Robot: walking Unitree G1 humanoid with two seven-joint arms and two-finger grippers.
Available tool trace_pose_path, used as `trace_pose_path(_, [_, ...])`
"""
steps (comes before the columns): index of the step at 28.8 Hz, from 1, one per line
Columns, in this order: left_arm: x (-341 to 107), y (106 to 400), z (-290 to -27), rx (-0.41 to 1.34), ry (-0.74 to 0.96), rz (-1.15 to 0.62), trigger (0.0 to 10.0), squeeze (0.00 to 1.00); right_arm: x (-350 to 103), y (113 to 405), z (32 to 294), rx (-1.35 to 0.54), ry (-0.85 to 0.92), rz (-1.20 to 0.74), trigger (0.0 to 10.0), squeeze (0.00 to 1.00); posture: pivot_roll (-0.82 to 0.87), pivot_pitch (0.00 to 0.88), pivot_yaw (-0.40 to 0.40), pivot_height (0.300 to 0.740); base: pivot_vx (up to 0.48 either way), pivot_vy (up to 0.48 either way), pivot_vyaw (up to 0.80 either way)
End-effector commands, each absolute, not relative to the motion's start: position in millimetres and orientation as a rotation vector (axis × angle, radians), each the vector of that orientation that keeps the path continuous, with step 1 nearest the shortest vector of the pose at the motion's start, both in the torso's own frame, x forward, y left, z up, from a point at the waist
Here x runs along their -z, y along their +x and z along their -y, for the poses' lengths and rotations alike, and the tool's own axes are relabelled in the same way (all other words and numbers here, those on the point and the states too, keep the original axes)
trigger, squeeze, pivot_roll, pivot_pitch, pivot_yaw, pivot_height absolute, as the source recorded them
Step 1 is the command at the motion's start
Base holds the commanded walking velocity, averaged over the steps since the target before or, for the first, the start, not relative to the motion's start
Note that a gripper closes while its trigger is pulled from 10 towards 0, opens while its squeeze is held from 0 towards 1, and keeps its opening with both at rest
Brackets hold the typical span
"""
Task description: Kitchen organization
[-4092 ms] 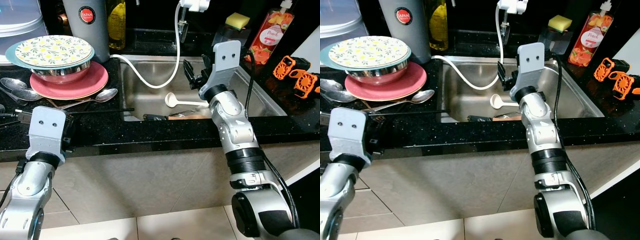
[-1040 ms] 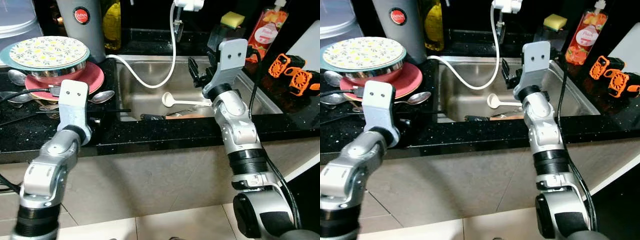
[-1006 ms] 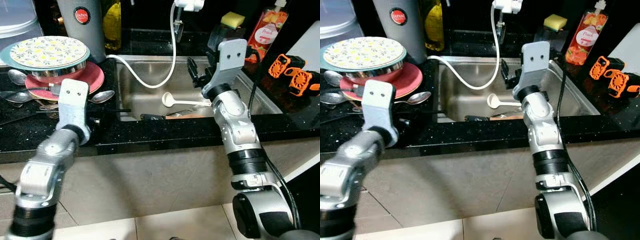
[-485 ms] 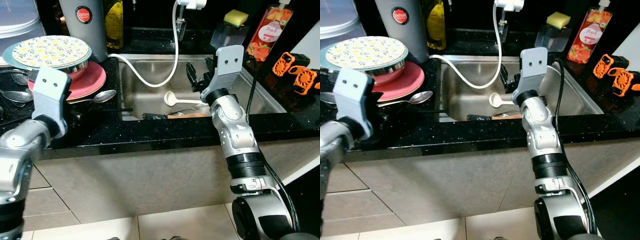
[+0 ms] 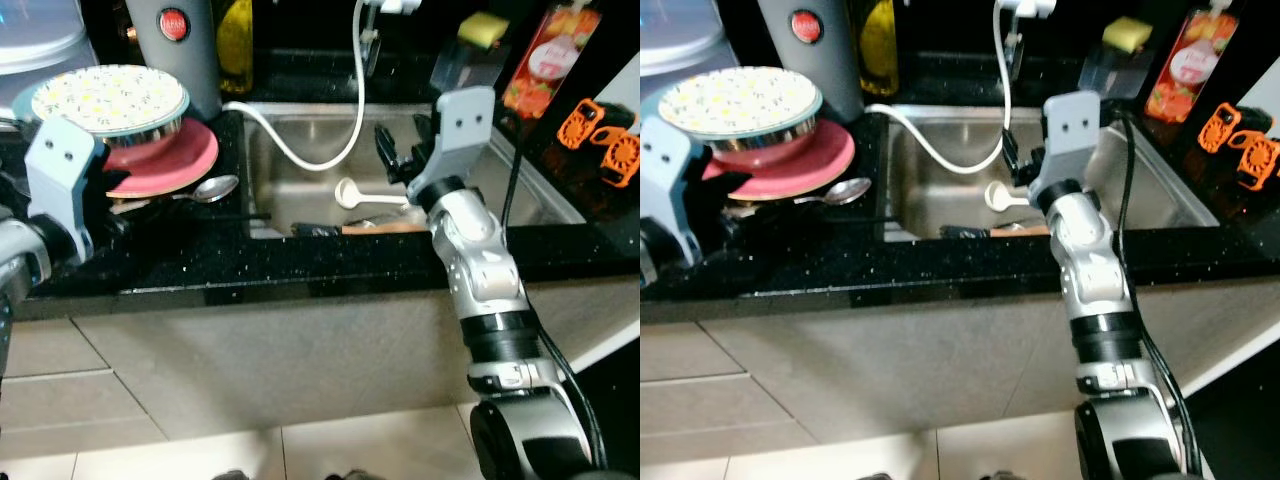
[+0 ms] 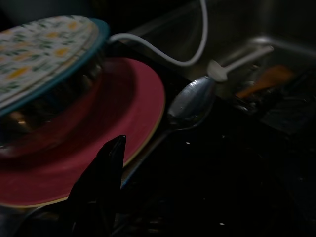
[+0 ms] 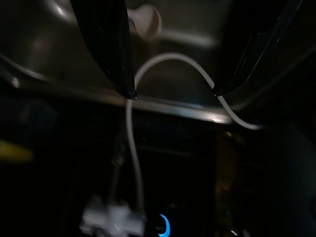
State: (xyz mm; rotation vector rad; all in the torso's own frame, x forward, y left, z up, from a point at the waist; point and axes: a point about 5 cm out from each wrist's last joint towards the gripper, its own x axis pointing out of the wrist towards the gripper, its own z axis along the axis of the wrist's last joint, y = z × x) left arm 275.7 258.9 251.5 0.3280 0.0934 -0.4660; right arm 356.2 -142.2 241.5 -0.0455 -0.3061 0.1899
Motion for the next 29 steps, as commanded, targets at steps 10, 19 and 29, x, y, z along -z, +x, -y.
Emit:
trace_pose_path(10, [-251.2,289.6,-269.8,0.571,0.338,-0.104,10.0,0.00,-233.7,345.7,155.2,-0.111,-0.016,0.272,10.0,0.00,0.11,0.064,0.008,0.740,0.000,0.000,0.00])
trace_pose_path(19, [-234.6,290.2,-280.1,0.605,0.257,-0.172,10.0,0.00,-231.1,337.4,168.3,-0.087,-0.043,0.243,10.0,0.00,0.09,0.107,-0.019,0.740,0.000,0.000,0.00])
trace_pose_path(29, [-214.5,287.7,-297.2,0.633,0.209,-0.264,10.0,0.00,-232.4,339.5,171.2,-0.098,-0.064,0.222,10.0,0.00,0.09,0.130,-0.056,0.740,0.000,0.000,0.00])
